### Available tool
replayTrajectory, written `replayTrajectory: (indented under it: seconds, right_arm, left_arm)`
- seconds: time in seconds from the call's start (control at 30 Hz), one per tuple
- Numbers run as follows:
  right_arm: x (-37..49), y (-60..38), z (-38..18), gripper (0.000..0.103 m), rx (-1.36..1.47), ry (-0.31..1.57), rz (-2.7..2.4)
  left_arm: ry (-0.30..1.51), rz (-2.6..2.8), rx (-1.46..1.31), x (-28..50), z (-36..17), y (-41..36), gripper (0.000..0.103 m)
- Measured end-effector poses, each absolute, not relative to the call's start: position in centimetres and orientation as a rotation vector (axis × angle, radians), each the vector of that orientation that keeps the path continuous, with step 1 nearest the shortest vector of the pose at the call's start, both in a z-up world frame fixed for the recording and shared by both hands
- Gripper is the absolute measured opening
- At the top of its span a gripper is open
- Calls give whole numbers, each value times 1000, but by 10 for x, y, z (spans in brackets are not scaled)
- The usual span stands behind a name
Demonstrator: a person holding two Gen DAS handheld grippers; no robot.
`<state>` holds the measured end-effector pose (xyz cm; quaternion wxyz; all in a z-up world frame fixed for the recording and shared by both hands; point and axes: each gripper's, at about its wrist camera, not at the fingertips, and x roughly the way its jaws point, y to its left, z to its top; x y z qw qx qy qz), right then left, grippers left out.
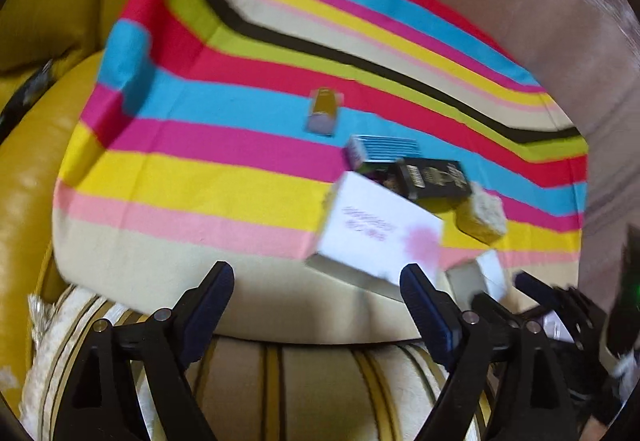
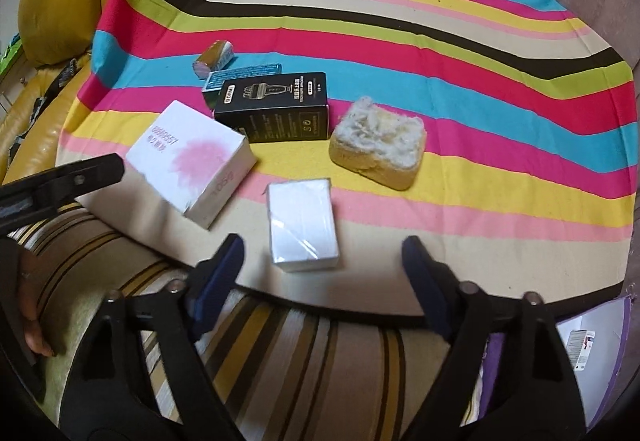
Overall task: Organize objects
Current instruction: 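Grasp the white pink-printed box with the left gripper while the right grasps a white cube box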
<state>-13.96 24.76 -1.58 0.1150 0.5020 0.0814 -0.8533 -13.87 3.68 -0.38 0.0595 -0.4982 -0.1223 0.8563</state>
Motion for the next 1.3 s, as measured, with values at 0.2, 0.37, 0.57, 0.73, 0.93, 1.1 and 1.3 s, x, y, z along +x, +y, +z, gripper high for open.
replayTrajectory:
  seconds: [0.2,0.37,0.57,0.73,0.93,1.1,1.3]
  right_arm:
    - [-145,245,-25,42,1492,255,-2485]
    - [-142,256,-23,40,1480,215,-2561]
    - [-139,270,-24,40,1472,151,-2627]
    - [-147,273,-33,38,1501,140,-2608]
    - [-153,275,-40,37,1521,109,-2585]
    - [-152,276,-40,37,1516,92,-2583]
    - [-145,275,-34,37,1484,90,-2601]
  left_arm:
    - [-159,2566,-1468,-140,3,65,86]
    - [-53,2568,-1454,-146,4,82,89]
    - [60,2539,-1499,-158,-11,102,96]
    - [67,2517,-1564,-170,-24,103,99]
    - [24,2488,-1588,-174,-36,100,94]
    - [47,2494,-1535,-167,-32,103,93]
    - [74,2548,-1469,-152,-16,105,93]
